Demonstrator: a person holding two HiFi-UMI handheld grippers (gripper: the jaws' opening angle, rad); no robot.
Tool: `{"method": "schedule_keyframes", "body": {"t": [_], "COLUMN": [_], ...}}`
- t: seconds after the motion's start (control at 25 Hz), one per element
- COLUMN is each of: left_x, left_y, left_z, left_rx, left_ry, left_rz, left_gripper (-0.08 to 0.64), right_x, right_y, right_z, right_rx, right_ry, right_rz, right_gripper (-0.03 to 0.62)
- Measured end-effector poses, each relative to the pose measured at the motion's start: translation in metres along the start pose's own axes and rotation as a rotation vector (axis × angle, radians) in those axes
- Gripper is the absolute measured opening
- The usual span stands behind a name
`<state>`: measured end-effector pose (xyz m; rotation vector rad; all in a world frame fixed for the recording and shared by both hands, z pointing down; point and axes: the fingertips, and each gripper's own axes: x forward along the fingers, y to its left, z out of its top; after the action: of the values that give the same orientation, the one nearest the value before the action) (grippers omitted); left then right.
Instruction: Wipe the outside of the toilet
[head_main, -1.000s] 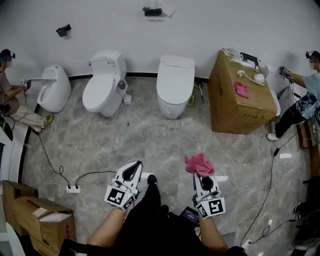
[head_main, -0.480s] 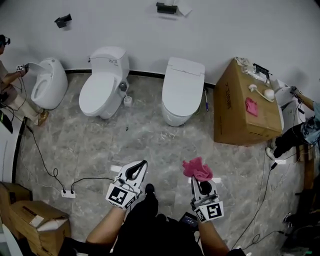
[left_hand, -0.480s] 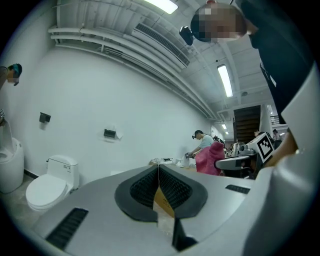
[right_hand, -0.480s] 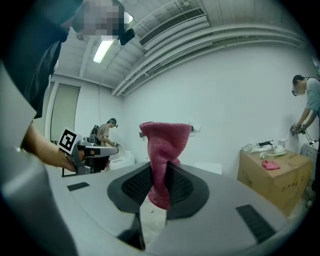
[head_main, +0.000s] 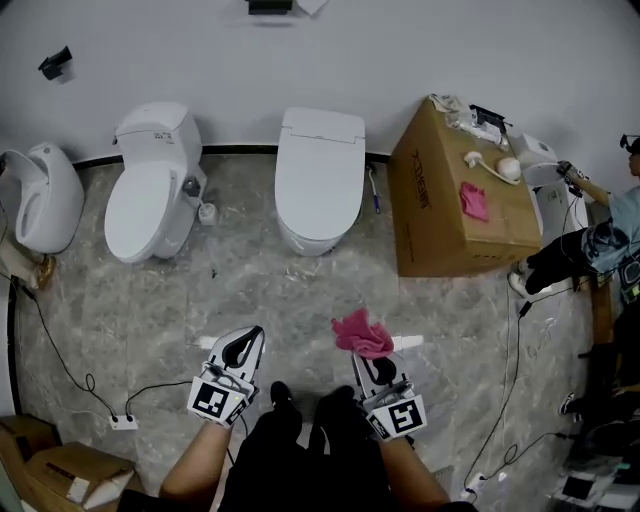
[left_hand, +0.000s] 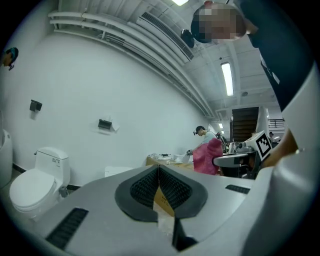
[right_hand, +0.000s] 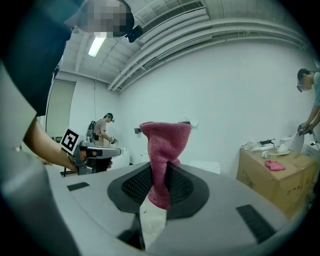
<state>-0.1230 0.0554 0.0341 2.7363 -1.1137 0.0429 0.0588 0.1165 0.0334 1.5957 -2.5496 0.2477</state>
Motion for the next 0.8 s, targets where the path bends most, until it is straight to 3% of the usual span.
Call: {"method": "schedule_keyframes", "body": {"t": [0.28,0.6,0.8], "left_x": [0.061,0.134,0.167], "left_y": [0.018,0.021,0.036], "left_z": [-0.022,-0.057,-0.089], "left_rx": [0.017,0.017,0.014], "left_ry": [0.013,0.035,0.065], "left_rz": [0.067,0.16,0.203], "left_gripper": [0.017,0.017,0.017], "right_x": [0.045,0.106,0.147], "right_y": [-0.057,-0.133,-0.156], "right_z": [-0.031,-0.081,-0.104], "right_rx": [0.014,-0.014,0.0], "right_ry": [0.008,0.07,0.037], "right_rz": [0.072,0.231,0.284], "right_gripper": [0.086,0.086,0.086]}}
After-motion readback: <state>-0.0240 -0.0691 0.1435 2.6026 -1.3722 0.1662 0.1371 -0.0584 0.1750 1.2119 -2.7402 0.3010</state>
